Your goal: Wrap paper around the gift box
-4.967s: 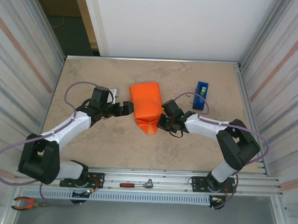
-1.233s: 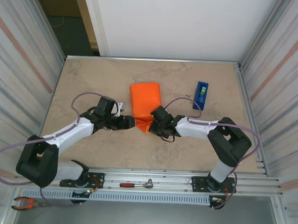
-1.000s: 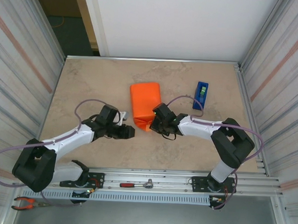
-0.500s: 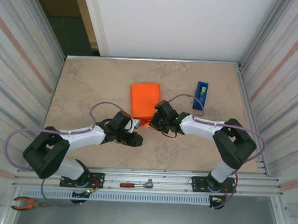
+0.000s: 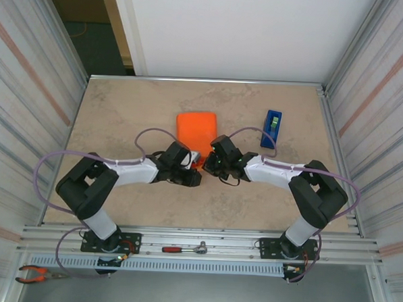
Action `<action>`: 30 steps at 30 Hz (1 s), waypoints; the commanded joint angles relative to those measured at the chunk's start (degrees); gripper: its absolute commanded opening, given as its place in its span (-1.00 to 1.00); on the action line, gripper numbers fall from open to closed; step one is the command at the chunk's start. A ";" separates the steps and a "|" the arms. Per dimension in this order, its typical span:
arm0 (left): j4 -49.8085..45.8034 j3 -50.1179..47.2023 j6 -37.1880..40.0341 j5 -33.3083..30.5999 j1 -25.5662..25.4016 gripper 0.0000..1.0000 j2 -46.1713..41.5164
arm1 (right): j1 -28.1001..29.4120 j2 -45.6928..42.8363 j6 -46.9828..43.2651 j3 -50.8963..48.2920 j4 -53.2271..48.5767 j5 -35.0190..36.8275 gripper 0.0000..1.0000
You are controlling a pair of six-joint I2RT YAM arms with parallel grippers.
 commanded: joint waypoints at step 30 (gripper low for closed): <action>-6.21 10.32 1.47 0.21 5.67 -0.58 -2.06 | -0.45 9.16 -0.70 -1.40 15.93 0.22 -1.00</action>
